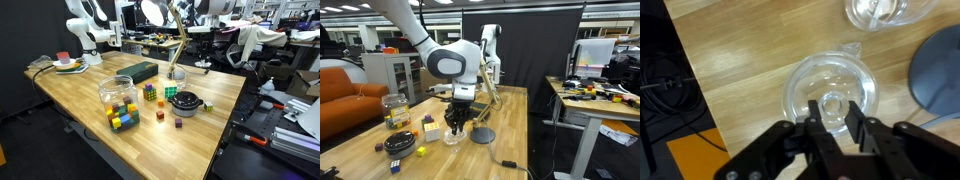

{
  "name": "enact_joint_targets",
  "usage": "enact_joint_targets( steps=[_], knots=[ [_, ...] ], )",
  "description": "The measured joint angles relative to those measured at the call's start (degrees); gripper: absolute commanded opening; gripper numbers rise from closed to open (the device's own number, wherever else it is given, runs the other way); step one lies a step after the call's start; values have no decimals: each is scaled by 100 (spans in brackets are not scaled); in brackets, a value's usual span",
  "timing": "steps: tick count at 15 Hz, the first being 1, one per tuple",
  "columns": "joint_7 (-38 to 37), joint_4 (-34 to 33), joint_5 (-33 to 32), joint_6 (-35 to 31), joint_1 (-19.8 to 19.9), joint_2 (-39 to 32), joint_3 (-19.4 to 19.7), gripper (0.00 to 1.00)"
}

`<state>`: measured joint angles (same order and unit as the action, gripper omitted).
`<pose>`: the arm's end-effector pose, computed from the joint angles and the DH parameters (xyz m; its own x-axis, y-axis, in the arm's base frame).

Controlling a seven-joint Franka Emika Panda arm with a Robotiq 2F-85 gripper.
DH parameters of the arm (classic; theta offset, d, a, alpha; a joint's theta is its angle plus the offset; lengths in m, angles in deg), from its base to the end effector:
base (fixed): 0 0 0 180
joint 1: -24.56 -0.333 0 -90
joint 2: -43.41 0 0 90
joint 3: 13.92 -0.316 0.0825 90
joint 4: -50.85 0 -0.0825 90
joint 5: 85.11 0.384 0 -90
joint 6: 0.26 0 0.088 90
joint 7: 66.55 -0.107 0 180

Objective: Pick up the lid from the cup and put it on the table.

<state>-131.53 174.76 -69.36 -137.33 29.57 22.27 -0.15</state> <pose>0.5232 -0.1768 0.2181 -0.0984 -0.9877 -0.1214 -0.9925 0.0885 0.0841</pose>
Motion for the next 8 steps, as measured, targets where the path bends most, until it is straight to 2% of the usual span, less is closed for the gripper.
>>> enact_joint_targets(
  steps=[5, 8],
  knots=[
    [-73, 605, 434, -45, 55, -106, -54, 8],
    [-80, 726, 656, -52, 55, -312, -131, 9]
  ],
)
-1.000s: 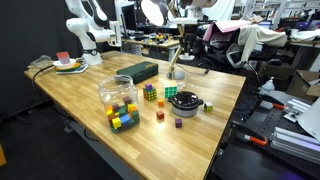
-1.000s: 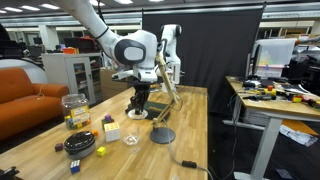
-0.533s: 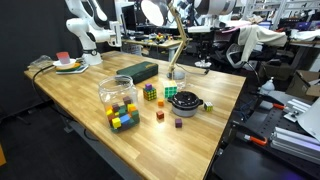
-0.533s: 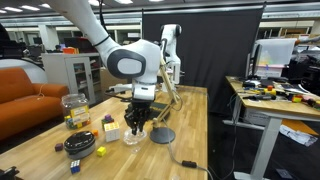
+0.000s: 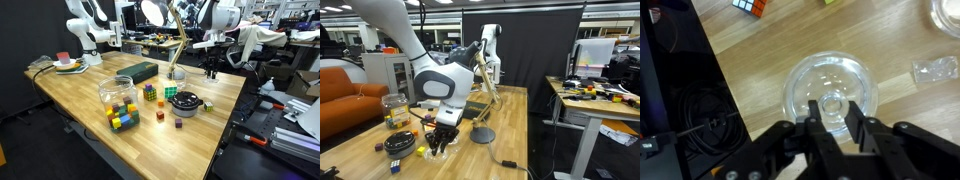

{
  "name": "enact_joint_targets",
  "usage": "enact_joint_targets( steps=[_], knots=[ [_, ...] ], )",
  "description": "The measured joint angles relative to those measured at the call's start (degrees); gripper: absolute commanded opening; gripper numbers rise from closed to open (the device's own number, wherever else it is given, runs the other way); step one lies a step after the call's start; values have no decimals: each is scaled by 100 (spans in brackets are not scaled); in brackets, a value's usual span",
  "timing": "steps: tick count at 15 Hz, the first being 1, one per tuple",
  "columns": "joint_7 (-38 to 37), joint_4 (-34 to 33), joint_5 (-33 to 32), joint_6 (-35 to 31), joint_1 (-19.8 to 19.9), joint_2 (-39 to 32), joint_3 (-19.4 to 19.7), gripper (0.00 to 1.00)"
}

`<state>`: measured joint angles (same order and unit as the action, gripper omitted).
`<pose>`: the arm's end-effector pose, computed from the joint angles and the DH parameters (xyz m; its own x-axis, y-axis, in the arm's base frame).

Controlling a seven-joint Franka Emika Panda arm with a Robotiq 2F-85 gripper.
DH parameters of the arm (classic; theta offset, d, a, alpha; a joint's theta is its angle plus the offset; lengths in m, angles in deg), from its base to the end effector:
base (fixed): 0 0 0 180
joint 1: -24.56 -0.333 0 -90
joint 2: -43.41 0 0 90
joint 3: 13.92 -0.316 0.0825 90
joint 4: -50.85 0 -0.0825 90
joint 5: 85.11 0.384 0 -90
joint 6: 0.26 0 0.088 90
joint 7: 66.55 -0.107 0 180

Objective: Pick up the lid from the cup and put it on the table.

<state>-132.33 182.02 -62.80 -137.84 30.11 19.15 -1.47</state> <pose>0.4675 -0.1566 0.1485 -0.2303 -0.9539 -0.1926 -0.9542 0.1824 0.2373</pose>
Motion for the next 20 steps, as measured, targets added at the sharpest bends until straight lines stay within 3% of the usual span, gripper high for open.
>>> enact_joint_targets(
  steps=[5, 7, 8, 10, 11, 14, 20],
  knots=[
    [-64, -16, 70, -181, -2, -379, -34, 13],
    [-68, -75, 70, -300, -4, -533, -62, 56],
    [-72, -113, 70, -342, -6, -601, -83, 57],
    [-73, -189, 70, -353, -9, -692, -137, 67],
    [-73, -223, 70, -348, -10, -692, -169, 48],
    [-69, -277, 72, -307, -9, -595, -243, 67],
    [-63, -275, 72, -299, 3, -595, -244, 67]
  ],
)
